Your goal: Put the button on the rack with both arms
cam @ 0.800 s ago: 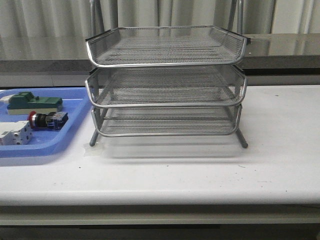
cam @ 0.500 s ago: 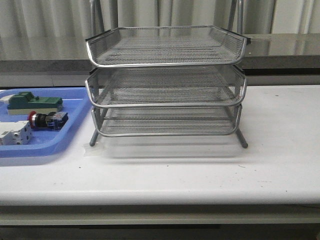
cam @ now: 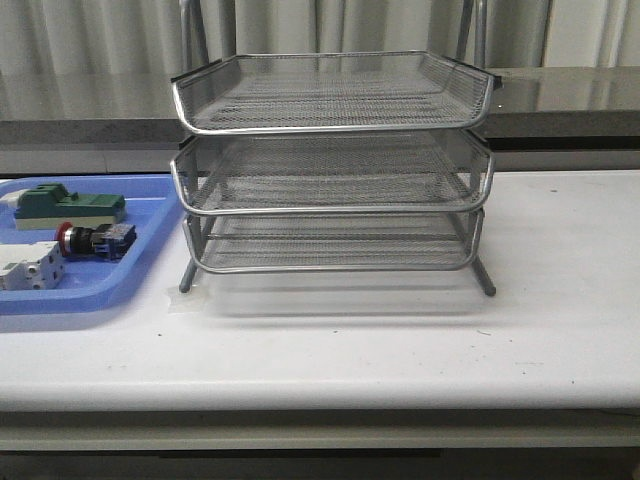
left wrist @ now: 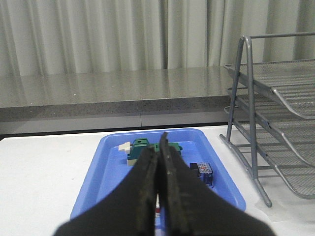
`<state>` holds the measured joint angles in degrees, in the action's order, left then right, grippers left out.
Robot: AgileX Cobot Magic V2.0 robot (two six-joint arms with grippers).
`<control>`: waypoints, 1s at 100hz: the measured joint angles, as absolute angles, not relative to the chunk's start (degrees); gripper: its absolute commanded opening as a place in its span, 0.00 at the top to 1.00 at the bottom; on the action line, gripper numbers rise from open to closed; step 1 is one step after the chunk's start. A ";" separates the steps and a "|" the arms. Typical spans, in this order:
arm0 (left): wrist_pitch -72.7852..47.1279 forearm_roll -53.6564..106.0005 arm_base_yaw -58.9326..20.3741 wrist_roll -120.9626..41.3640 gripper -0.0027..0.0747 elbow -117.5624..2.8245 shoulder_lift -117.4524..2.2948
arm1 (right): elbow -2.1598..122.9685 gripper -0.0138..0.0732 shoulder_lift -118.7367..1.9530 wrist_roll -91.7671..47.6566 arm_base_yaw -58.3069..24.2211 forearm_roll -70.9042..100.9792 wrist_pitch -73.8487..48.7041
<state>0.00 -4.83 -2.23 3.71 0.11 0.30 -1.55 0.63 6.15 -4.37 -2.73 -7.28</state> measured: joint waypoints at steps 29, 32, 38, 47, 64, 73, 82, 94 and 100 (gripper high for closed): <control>0.00 -4.83 -2.23 3.71 0.99 0.11 0.30 | 2.40 0.91 0.63 6.15 -4.37 -2.73 -6.23; 0.00 -4.83 -2.23 3.71 0.99 0.11 0.30 | 4.24 0.91 0.63 6.15 -4.37 -2.62 -7.77; 0.00 -4.83 -2.23 3.71 0.99 0.11 0.30 | 7.72 0.91 -0.10 6.15 -4.37 -2.62 -10.83; 0.00 -4.83 -2.23 3.71 0.99 0.11 0.30 | 14.08 0.91 -3.77 6.15 -4.37 -2.62 -16.92; 0.00 -4.83 -2.23 3.71 0.99 0.11 0.30 | 26.14 0.91 -14.18 6.15 -4.37 -1.13 -28.55; 0.00 -4.83 -2.23 3.71 0.99 0.11 0.30 | 32.30 0.91 -20.23 6.15 -4.37 0.47 -35.43; 0.00 -4.83 -2.23 3.71 0.99 0.11 0.30 | 36.95 0.91 -25.72 6.15 -4.37 2.15 -40.56; 0.00 -4.83 -2.23 3.71 0.99 0.11 0.30 | 39.06 0.91 -31.23 6.15 -4.37 5.59 -41.72; 0.00 -4.83 -2.23 3.71 0.99 0.11 0.30 | 39.06 0.91 -33.63 6.15 -4.37 8.04 -41.59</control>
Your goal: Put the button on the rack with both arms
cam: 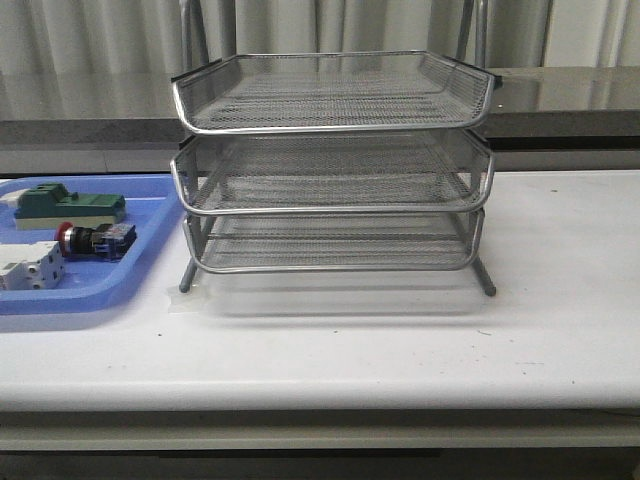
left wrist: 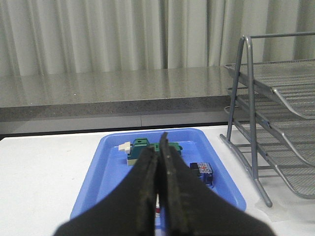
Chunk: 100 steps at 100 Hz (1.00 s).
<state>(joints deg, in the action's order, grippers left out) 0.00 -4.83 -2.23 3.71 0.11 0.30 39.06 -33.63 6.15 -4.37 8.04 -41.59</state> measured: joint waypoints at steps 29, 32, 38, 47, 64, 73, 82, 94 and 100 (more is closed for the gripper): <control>0.00 -4.83 -2.23 3.71 0.99 0.11 0.30 | 39.06 0.81 -44.48 6.15 -4.37 20.54 -37.11; 0.00 -4.83 -2.23 3.71 0.99 0.11 0.30 | 39.06 0.77 -45.57 6.15 -4.37 21.76 -36.32; 0.00 -4.83 -2.23 3.71 0.99 0.11 0.30 | 39.06 0.67 -48.04 6.15 -4.37 24.35 -34.58; 0.00 -4.83 -2.23 3.71 0.99 0.11 0.30 | 39.06 0.50 -51.86 6.15 -4.37 27.30 -32.41; 0.00 -4.83 -2.23 3.71 0.99 0.11 0.30 | 39.06 0.39 -58.94 6.15 -6.09 30.26 -27.59; 0.00 -4.83 -2.23 3.71 0.99 0.11 0.30 | 39.09 0.39 -62.92 5.58 -7.82 32.06 -23.87; 0.00 -4.83 -2.23 3.71 0.99 0.11 0.30 | 39.09 0.39 -66.98 5.19 -9.55 33.83 -19.93; 0.00 -4.83 -2.23 3.71 0.99 0.11 0.30 | 39.19 0.39 -71.98 5.07 -11.08 34.72 -15.64; 0.00 -4.83 -2.23 3.71 0.99 0.11 0.30 | 39.31 0.39 -74.24 4.95 -11.64 34.84 -14.01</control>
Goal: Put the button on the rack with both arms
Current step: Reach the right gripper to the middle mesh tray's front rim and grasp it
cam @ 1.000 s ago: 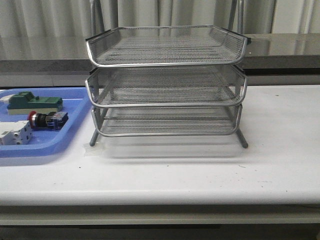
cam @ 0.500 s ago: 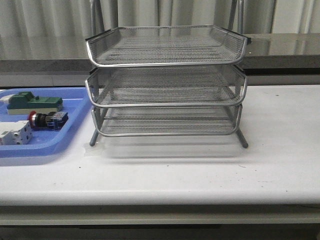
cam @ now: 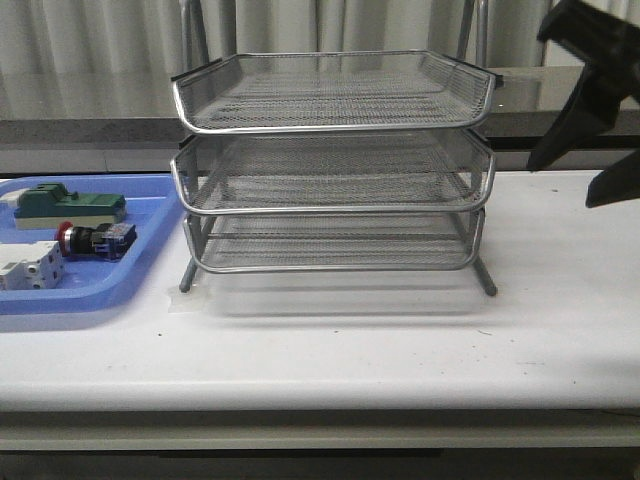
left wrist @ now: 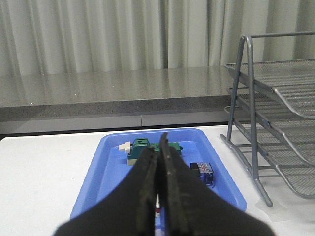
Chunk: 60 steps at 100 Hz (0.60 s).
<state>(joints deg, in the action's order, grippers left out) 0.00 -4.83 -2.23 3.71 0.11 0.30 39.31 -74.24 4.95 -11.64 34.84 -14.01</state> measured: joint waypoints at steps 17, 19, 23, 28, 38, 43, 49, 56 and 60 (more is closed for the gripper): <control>0.00 -4.83 -2.23 3.71 0.99 0.11 0.30 | 40.61 0.39 -78.11 4.86 -11.66 35.04 -12.75; 0.00 -4.83 -2.23 3.71 0.99 0.11 0.30 | 40.96 0.39 -78.31 4.86 -11.66 35.04 -12.77; 0.00 -4.83 -2.23 3.71 0.99 0.11 0.30 | 41.62 0.39 -78.81 4.73 -11.66 35.04 -12.65; 0.00 -4.83 -2.23 3.71 0.99 0.11 0.30 | 42.50 0.39 -79.43 4.73 -11.66 35.17 -12.53; 0.00 -4.83 -2.23 3.71 0.99 0.11 0.30 | 44.02 0.39 -80.22 4.73 -11.66 35.17 -12.53; 0.00 -4.83 -2.23 3.71 0.99 0.11 0.30 | 44.62 0.39 -80.51 4.73 -11.66 35.19 -12.53; 0.00 -4.83 -2.23 3.71 0.99 0.11 0.30 | 44.89 0.39 -80.66 4.73 -11.66 35.19 -12.53; 0.00 -4.83 -2.23 3.71 0.99 0.11 0.30 | 44.99 0.39 -80.74 4.73 -11.66 35.19 -12.53; 0.00 -4.83 -2.23 3.71 0.99 0.11 0.30 | 44.99 0.39 -80.74 4.73 -11.66 35.19 -12.53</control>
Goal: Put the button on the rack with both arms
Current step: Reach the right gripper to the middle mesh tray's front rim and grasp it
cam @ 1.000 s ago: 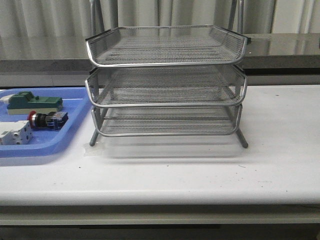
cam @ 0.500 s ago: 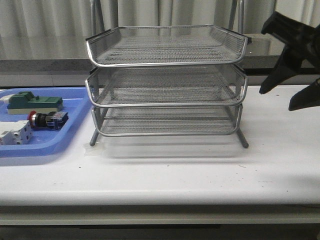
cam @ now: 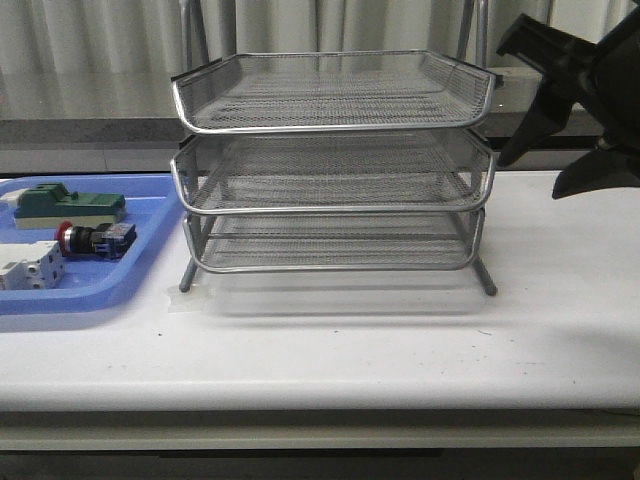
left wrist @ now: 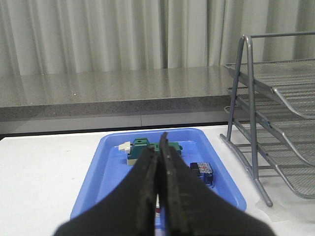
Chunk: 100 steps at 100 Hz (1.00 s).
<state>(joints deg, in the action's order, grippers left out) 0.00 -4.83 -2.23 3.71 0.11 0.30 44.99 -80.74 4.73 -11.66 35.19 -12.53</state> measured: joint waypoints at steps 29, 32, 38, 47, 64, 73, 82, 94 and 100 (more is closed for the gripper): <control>0.00 -4.83 -2.23 3.71 0.99 0.11 0.30 | 44.99 0.39 -80.74 4.60 -11.66 35.19 -12.86; 0.00 -4.83 -2.23 3.71 0.99 0.11 0.30 | 44.99 0.39 -80.74 4.60 -11.66 35.19 -12.86; 0.00 -4.83 -2.23 3.71 0.99 0.11 0.30 | 44.99 0.39 -80.74 4.60 -11.66 35.19 -12.99; 0.00 -4.83 -2.23 3.71 0.99 0.11 0.30 | 44.99 0.39 -80.74 4.35 -11.66 35.83 -13.11; 0.00 -4.83 -2.23 3.71 0.99 0.11 0.30 | 44.99 0.39 -80.74 -6.20 -11.66 47.05 -13.11; 0.00 -4.83 -2.23 3.71 0.99 0.11 0.30 | 44.99 0.39 -80.87 -16.83 -11.66 57.70 -13.01; 0.00 -4.83 -2.23 3.71 0.99 0.11 0.30 | 44.99 0.39 -81.52 -26.50 -11.66 67.43 -13.01; 0.00 -4.83 -2.23 3.71 0.99 0.11 0.30 | 45.12 0.39 -83.33 -33.48 -11.66 74.83 -12.90; 0.00 -4.83 -2.23 3.71 0.99 0.11 0.30 | 45.12 0.39 -84.13 -34.59 -11.66 76.36 -12.90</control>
